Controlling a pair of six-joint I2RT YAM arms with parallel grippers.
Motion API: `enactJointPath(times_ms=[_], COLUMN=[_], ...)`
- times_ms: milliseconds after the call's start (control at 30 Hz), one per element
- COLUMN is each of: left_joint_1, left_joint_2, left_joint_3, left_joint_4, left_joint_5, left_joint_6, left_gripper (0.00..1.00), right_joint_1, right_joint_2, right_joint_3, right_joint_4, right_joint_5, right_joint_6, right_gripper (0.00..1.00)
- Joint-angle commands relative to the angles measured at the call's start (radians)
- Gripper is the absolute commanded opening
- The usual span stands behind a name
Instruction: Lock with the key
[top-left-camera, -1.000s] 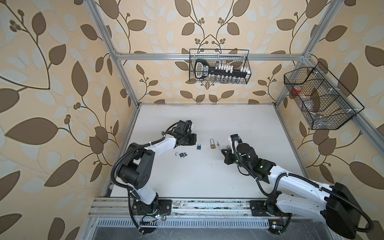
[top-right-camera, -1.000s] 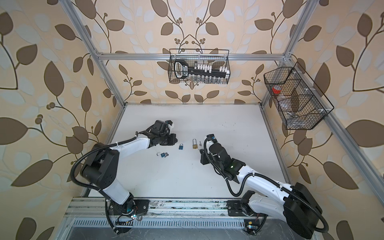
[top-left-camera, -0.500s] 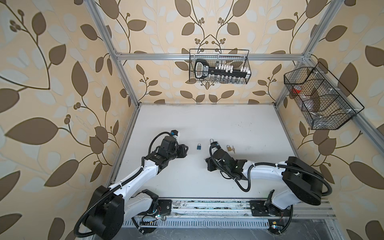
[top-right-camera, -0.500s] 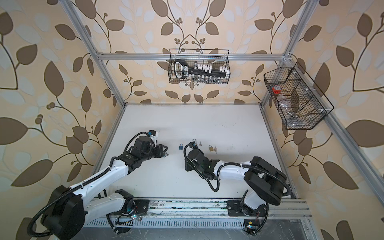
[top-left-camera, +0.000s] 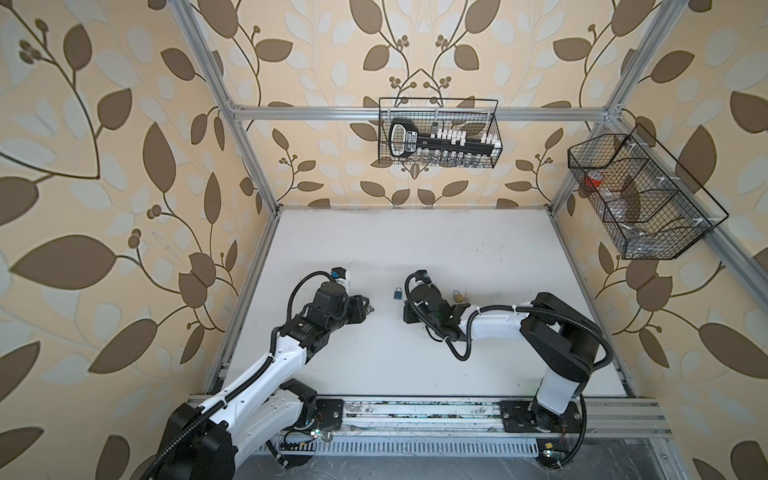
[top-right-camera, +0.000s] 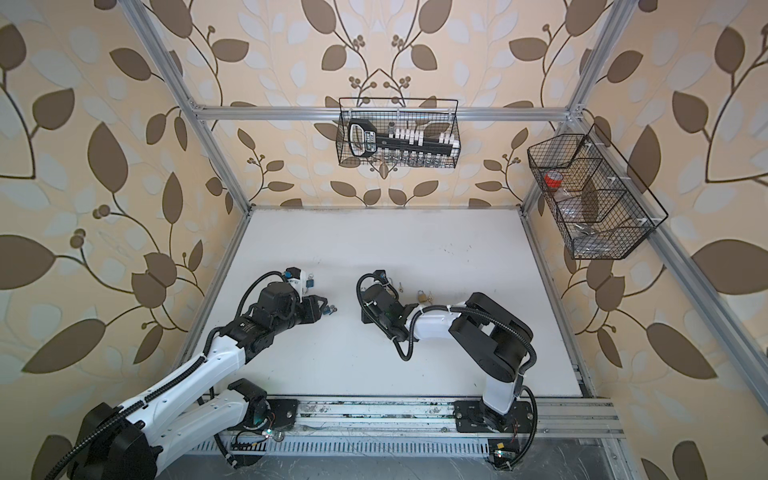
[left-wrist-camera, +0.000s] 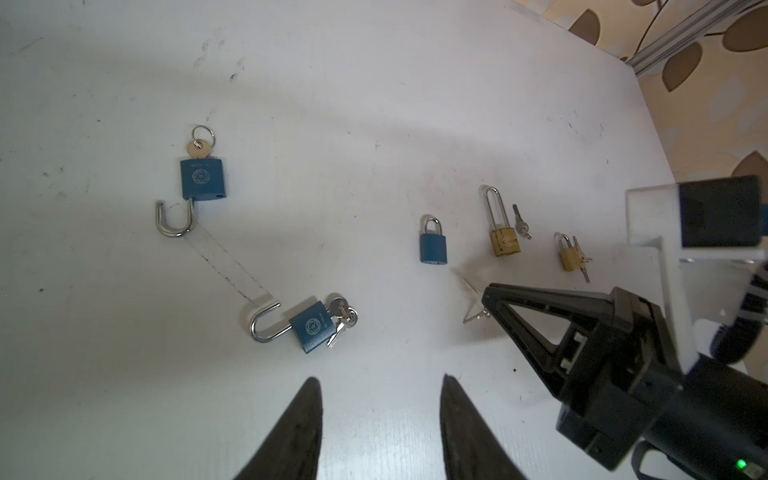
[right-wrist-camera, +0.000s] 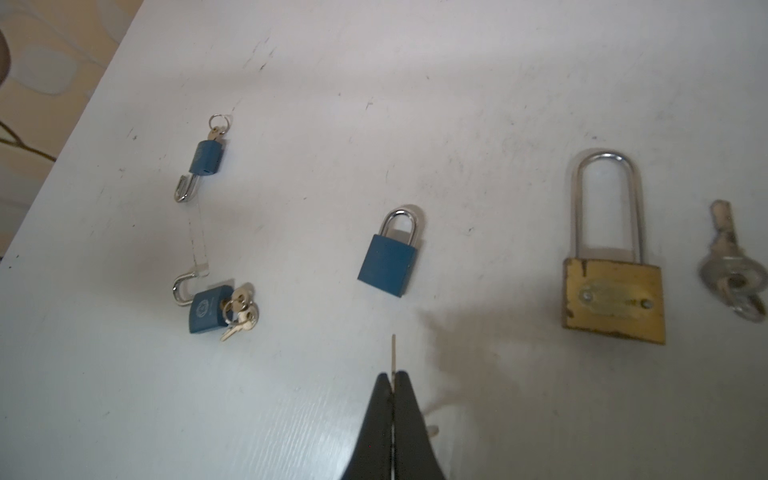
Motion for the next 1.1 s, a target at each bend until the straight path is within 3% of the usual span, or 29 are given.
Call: enactJointPath(times_ms=[0,667,900,1067], left_joint_1=[0.006,0.006,0.006,0.009], left_joint_2=[-0.018,0.001,0.048,0.034], left_joint_3=[-0.006,0.004,0.020,0.024], left_joint_4=[-0.007,-0.050,-0.049,-0.039], left_joint_5=[-0.029,-0.075,-0.058,-0.075], left_joint_6=[-0.014,-0.027,-0.037,-0.057], left_gripper=[0.46,0.53,0.63,0.68], right_joint_1=[-0.018,-0.064,-0.065,-0.064], right_joint_2=[0.029,0.124,0.100,0.013], right_joint_3=[0.032,0.149,0.159,0.125], right_joint_4=[-0.008,-0.037,-0.049,-0.011], right_joint_5=[0.020,0.031,0.047,0.046], right_joint_6=[0.017,-0.012,-0.033,-0.126], right_gripper=[0.00,0.00,0.18,0.30])
